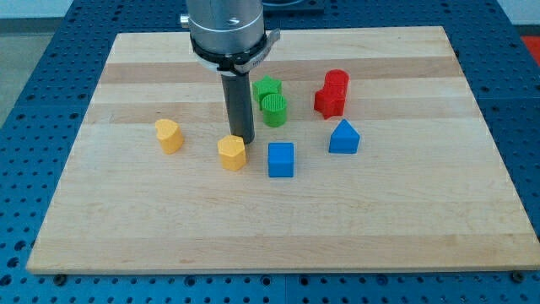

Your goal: Slightly push the green circle into the green star

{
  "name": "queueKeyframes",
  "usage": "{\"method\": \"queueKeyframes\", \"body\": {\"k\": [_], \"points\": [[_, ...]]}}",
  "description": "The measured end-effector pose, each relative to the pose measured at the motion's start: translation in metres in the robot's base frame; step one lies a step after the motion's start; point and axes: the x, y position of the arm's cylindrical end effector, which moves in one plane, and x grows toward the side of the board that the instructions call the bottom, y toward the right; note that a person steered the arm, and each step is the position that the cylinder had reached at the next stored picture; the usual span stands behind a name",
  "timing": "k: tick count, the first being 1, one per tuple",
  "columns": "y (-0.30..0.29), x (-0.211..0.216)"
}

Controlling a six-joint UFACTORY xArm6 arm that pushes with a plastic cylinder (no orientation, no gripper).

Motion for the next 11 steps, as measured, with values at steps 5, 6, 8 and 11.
{"method": "queueKeyframes", "body": {"k": [5, 6, 8, 11], "points": [[0.081, -0.011], [0.088, -0.027], [0.076, -0.032], [0.076, -0.045]]}}
